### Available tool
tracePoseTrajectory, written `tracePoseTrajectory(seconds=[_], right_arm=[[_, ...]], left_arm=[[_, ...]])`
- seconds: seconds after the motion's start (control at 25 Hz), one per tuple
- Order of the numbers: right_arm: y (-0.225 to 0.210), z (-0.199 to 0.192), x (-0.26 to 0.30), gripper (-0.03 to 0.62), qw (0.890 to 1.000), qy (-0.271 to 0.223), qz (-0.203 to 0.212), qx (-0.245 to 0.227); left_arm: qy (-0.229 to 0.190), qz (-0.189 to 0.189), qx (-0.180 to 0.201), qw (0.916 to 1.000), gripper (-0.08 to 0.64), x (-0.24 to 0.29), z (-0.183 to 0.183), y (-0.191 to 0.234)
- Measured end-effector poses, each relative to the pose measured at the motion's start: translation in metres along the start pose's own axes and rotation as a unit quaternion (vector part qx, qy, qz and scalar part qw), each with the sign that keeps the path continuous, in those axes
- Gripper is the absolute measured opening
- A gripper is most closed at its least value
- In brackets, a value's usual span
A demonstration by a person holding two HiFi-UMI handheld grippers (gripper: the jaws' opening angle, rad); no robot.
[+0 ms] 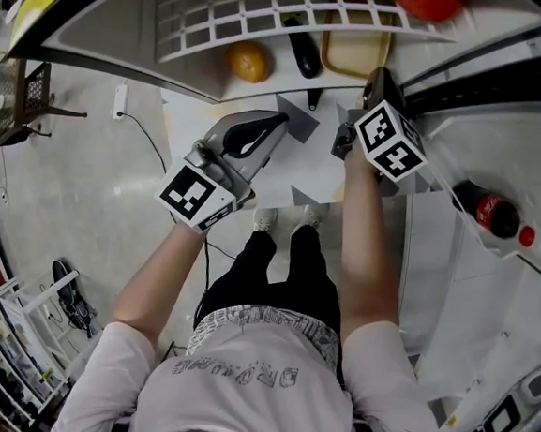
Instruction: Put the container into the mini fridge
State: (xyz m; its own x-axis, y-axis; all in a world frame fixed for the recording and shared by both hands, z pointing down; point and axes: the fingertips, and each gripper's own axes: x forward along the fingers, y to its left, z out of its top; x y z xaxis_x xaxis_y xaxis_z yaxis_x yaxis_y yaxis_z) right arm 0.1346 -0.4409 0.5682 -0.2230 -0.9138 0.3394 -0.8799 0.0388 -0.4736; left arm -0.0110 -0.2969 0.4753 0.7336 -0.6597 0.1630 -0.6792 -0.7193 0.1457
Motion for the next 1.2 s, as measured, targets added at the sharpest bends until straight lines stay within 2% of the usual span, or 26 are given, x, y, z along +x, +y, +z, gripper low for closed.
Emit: tracePoseTrajectory(seconds=[0.24, 0.8, 1.2], right_arm=[[-0.003, -0.002, 0.003, 0.017, 1.0, 0.004, -0.012, 0.004], [0.0, 0.003, 0.003, 0.044, 1.0, 0.007, -0.006, 0.009], [0.028, 0.025, -0.037, 0.057, 0.999, -0.016, 0.021, -0.043]], left_arm=[[-0.002, 0.003, -0.002, 1.0, 0.005, 0.0, 0.0, 0.003], [-0.009, -0.002, -0.004, 0.9999, 0.005, 0.0, 0.006, 0.003], [-0.023, -0.009, 0.008, 0.9997, 0.005, -0.007, 0.028, -0.001]])
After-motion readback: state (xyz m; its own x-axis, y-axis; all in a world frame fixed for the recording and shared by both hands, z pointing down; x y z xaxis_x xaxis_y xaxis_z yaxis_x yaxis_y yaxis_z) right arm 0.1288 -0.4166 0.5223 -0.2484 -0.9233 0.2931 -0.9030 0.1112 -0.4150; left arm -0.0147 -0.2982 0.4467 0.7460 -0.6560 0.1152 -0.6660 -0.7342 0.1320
